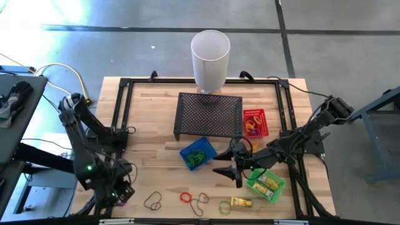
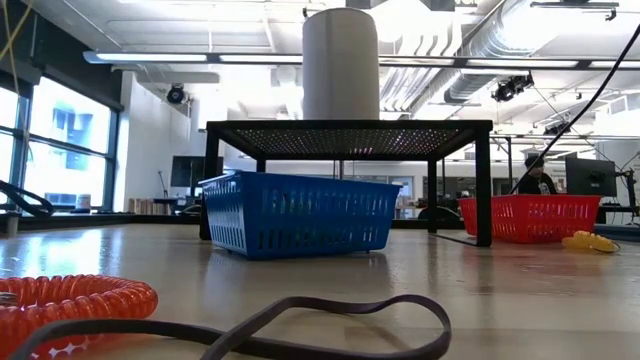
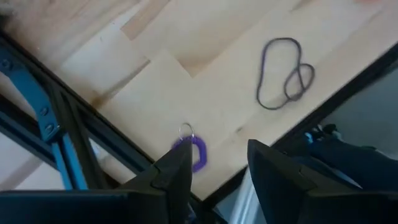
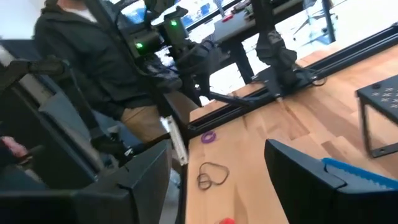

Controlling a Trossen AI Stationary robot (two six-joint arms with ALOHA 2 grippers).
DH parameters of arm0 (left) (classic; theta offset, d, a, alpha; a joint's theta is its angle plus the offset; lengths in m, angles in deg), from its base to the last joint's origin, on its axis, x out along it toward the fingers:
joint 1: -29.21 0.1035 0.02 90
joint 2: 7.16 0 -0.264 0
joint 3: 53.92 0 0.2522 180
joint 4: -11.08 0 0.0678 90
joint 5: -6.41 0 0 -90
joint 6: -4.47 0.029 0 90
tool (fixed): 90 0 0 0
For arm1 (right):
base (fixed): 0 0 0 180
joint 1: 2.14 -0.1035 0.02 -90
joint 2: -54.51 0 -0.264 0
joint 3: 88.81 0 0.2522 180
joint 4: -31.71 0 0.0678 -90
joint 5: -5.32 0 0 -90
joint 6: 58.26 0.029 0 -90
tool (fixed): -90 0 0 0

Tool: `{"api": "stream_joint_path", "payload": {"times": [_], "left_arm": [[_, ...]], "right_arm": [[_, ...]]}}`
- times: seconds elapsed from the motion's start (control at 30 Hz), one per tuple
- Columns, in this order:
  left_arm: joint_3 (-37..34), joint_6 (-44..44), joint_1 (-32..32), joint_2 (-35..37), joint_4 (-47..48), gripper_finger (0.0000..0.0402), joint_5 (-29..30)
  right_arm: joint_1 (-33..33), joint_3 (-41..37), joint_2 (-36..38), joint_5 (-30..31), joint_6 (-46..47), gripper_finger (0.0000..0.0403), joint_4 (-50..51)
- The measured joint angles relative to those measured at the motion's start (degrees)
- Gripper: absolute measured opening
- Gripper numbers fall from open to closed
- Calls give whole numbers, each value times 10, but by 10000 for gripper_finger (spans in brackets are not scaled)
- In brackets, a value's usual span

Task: Pick & Place Office Desk Supplies
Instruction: Put the violet spring keychain into the red bin

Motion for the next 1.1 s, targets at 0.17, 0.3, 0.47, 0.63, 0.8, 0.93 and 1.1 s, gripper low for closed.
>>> {"api": "stream_joint_path", "payload": {"times": [0.17, 0.3, 0.47, 0.63, 0.8, 0.93, 1.1], "left_arm": [[0, 21, 8, -64, -22, 149, -45], [0, 60, 16, -114, -72, 149, -137], [0, 146, 11, -169, -140, 149, -165], [0, 200, 0, -208, -138, 149, -178], [0, 214, -5, -212, -127, 149, -187], [0, 164, -4, -212, -132, 149, -191], [-1, 83, -6, -212, -170, 149, -187]], "right_arm": [[0, 0, 0, -23, 0, 247, 1], [-3, 0, 0, -23, 3, 247, 3], [-4, 0, 0, -24, 10, 247, 16], [-4, 0, 0, -32, 22, 247, 20], [-4, 0, 0, -34, 22, 247, 20], [-3, 0, 0, -32, 22, 247, 20], [-3, 0, 0, -32, 37, 247, 20]]}}
